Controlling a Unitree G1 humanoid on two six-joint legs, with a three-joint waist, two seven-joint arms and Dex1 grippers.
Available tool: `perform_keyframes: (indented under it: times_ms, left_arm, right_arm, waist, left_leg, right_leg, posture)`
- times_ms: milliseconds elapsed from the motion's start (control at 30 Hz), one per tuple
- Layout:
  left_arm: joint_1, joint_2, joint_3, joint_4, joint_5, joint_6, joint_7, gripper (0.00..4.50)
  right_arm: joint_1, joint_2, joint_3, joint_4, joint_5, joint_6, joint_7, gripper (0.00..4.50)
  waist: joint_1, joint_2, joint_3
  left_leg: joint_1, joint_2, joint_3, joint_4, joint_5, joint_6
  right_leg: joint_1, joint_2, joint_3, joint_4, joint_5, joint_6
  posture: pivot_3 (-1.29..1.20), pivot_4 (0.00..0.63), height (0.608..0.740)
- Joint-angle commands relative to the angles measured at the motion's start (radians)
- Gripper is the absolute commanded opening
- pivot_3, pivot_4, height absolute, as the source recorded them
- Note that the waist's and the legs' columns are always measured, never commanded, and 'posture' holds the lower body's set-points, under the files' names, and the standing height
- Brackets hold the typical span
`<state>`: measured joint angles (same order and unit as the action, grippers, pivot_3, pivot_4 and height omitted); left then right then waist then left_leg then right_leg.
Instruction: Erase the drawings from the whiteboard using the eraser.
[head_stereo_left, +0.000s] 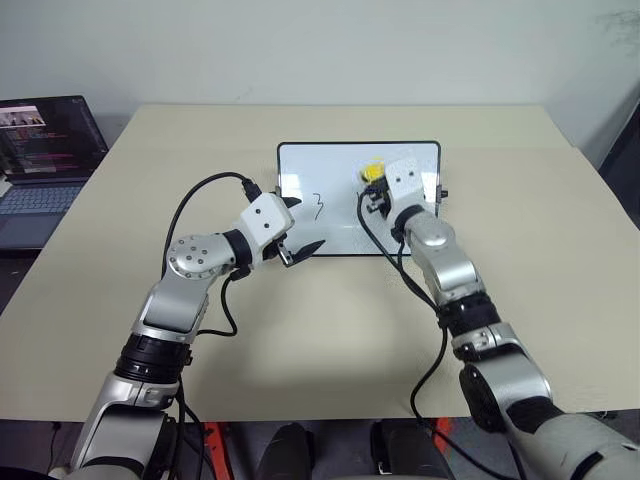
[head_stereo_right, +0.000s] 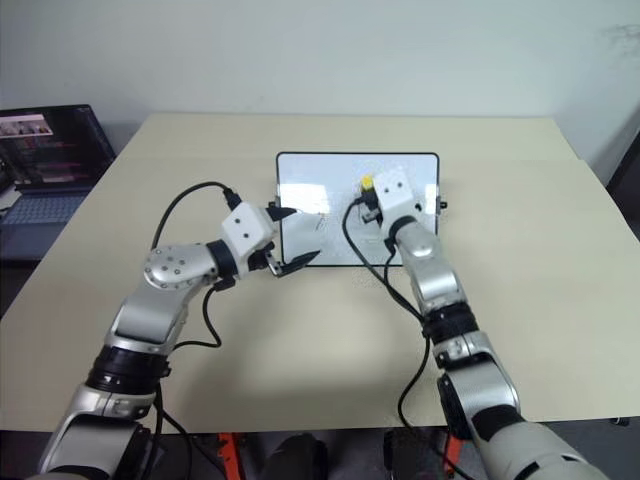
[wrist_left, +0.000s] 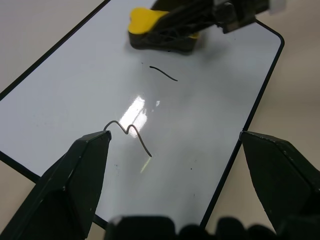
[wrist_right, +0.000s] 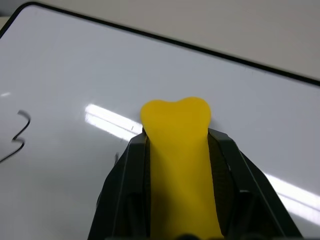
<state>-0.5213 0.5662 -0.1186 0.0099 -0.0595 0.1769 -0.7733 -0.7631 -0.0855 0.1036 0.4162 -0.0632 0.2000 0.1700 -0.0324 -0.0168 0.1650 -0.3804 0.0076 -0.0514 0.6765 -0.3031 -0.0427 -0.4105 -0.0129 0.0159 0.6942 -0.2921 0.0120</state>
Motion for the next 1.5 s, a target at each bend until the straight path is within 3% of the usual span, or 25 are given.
perform_keyframes:
  times_ms: [33, 533, 867, 1200, 1500]
  left_arm:
    - [-0.010, 0.012, 0.024, -0.044, -0.002, 0.003, 0.007, 4.50]
    - [0.031, 0.018, 0.032, -0.093, -0.006, 0.034, 0.010, 4.50]
    - [0.046, 0.020, 0.039, -0.096, -0.001, 0.034, 0.025, 4.50]
    - [0.032, 0.020, 0.036, -0.095, -0.001, 0.039, 0.032, 4.50]
    - [0.046, 0.029, 0.043, -0.128, -0.003, 0.062, 0.038, 4.50]
  right_arm:
    - [0.061, -0.019, 0.020, -0.087, -0.019, 0.050, 0.018, 1.20]
    - [0.261, -0.064, 0.075, -0.311, -0.036, 0.170, 0.094, 1.20]
    - [0.147, -0.006, 0.014, -0.361, 0.022, 0.042, 0.061, 1.20]
    - [-0.054, 0.044, 0.016, 0.015, -0.019, -0.161, 0.006, 1.20]
    - [-0.116, 0.011, 0.034, 0.209, -0.086, -0.155, -0.033, 1.20]
  waist:
    - [0.000, 0.000, 0.000]
    - [0.000, 0.000, 0.000]
    - [-0.001, 0.000, 0.000]
    - [0.001, 0.000, 0.000]
    - [-0.001, 0.000, 0.000]
  left_leg:
    - [0.000, 0.000, 0.000, 0.000, 0.000, 0.000]
    - [0.003, 0.000, 0.000, 0.001, 0.000, 0.000]
    - [0.002, 0.000, 0.000, 0.001, 0.000, 0.000]
    - [0.002, 0.000, 0.000, 0.000, 0.000, 0.000]
    - [0.001, 0.000, 0.000, 0.000, 0.000, 0.000]
  right_leg:
    - [0.000, 0.000, 0.000, 0.001, 0.000, 0.000]
    - [0.002, 0.000, 0.000, 0.002, 0.000, 0.000]
    - [0.001, 0.000, 0.000, 0.002, 0.000, 0.000]
    - [0.001, 0.000, 0.000, 0.001, 0.000, 0.000]
    - [0.000, 0.000, 0.000, 0.001, 0.000, 0.000]
  posture:
    - [0.00, 0.150, 0.740]
    - [0.00, 0.150, 0.740]
    - [0.00, 0.150, 0.740]
    - [0.00, 0.150, 0.740]
    - [0.00, 0.150, 0.740]
